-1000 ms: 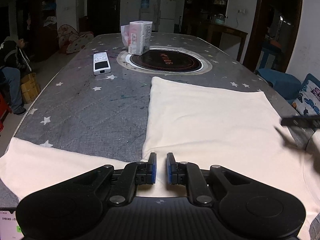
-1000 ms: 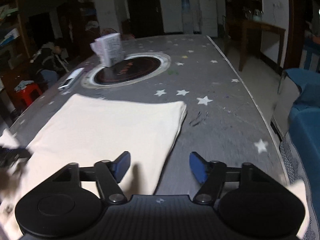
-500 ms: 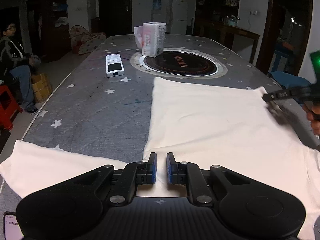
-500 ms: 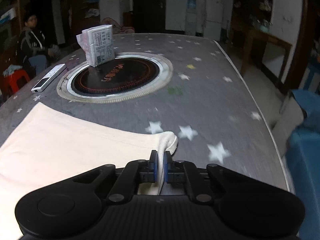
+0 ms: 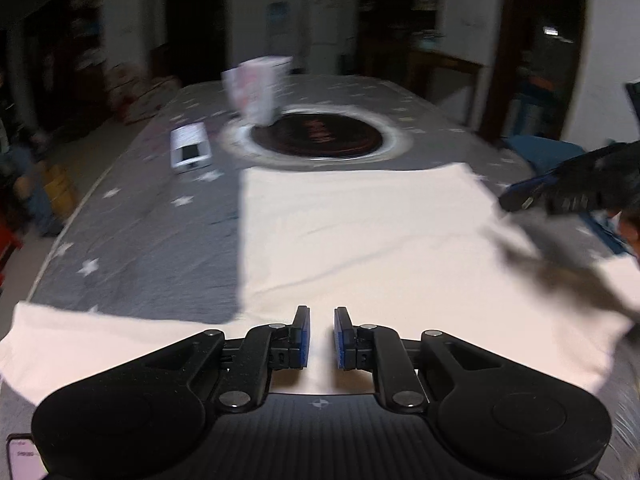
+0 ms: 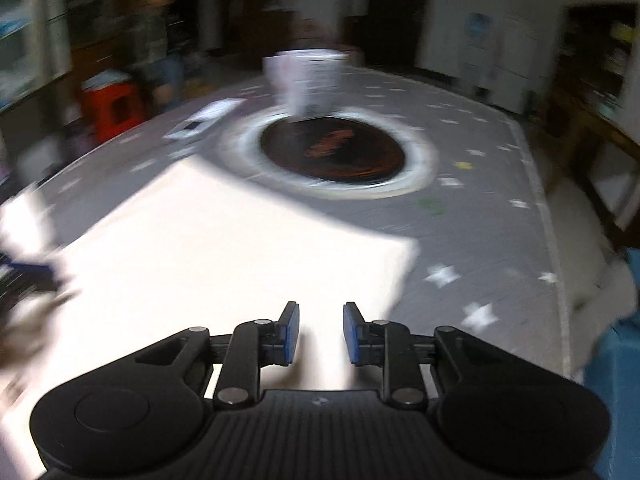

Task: Fold clothes
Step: 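Lift the sleeve with the right gripper, fold it across the body, release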

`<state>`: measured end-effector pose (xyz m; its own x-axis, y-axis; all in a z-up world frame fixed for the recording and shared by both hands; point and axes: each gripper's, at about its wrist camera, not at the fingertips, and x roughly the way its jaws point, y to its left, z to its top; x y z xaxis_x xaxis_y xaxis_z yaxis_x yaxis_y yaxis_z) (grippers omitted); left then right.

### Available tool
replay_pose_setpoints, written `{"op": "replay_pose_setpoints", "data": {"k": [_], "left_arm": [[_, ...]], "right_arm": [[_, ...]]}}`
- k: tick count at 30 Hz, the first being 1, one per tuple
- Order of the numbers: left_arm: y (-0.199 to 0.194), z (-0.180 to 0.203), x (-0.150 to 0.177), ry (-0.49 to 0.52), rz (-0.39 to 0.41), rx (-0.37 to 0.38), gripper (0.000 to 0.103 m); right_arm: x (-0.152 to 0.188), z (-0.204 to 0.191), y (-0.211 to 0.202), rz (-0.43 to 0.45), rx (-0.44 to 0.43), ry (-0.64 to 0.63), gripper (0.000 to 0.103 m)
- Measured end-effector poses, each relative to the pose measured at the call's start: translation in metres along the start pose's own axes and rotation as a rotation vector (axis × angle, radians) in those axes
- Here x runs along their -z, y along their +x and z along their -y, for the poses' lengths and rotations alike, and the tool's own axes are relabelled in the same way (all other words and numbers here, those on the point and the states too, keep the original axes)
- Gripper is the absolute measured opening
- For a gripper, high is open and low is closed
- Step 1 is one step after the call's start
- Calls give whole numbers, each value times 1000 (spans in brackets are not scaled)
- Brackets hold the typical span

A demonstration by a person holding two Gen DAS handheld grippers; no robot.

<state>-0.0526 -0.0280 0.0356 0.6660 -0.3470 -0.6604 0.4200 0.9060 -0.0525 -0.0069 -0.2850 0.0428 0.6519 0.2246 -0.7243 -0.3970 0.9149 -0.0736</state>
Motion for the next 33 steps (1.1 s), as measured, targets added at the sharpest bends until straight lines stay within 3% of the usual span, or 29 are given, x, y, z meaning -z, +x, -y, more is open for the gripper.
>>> {"op": "replay_pose_setpoints", "data": {"k": [3,8,12,24,27,29,33], "left_arm": [[-13,16,11,73,-2,74,14],[-24,32,35,175,-18,116,17],[-24,41,48,254,-14,91,23],[-22,58,16,241,29,119,36],[-18,68,14,247,30,134,41],[-17,75,13,258,32,143,42],[-14,85,14,267,24,156,44]], "right_arm": [[24,-38,-21,-12,-74,-90,29],[63,-90,-46,-22,-168,-172,30],[90,-106,-58,34,-107,-206,30],[134,-9,-113,83,223,298,34],[153,26,-124,72,344,440,34],[168,43,-130,71,409,513,42],[195,76,-137,83,438,689,44]]}}
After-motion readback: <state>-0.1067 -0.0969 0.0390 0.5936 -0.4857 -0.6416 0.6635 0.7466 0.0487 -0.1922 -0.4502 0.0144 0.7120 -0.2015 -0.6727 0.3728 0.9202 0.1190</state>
